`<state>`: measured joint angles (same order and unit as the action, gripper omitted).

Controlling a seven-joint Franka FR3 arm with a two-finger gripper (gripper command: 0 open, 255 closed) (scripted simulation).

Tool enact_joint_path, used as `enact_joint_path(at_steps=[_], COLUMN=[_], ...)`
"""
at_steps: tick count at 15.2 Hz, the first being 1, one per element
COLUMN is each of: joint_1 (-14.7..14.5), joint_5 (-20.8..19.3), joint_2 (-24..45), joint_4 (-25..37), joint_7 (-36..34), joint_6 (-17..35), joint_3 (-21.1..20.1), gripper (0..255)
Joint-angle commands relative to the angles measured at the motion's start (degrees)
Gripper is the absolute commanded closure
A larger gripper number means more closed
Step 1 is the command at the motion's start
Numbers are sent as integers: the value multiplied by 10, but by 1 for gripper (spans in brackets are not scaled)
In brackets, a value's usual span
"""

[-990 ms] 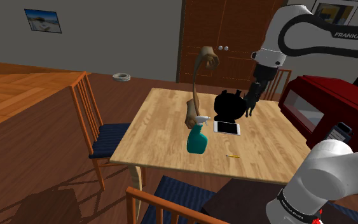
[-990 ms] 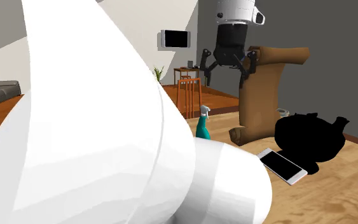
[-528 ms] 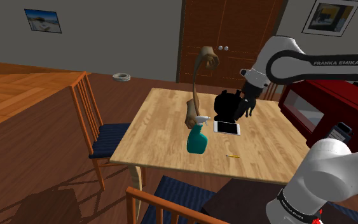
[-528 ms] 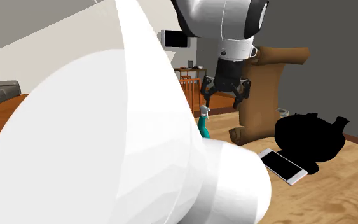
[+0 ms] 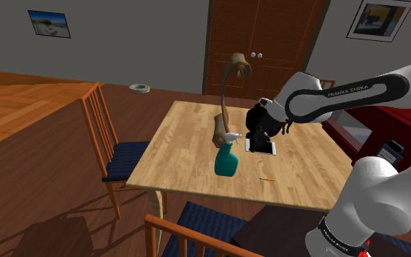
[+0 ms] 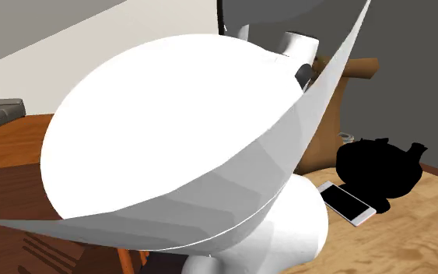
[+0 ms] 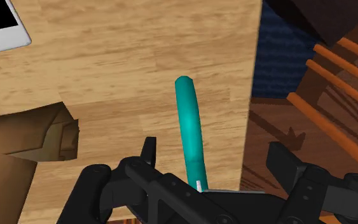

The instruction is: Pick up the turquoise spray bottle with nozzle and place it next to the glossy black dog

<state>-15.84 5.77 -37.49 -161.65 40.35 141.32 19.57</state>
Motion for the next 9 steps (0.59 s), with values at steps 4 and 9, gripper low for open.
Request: enact_joint_path(at_steps=[4,9], joint_1=[-166,-287], joint_5=[109,192], joint_2=[110,164], joint_4=[-2,12], joint_7=[189,269], joint_6=[172,233], joint_3=[139,229], gripper=[0,0])
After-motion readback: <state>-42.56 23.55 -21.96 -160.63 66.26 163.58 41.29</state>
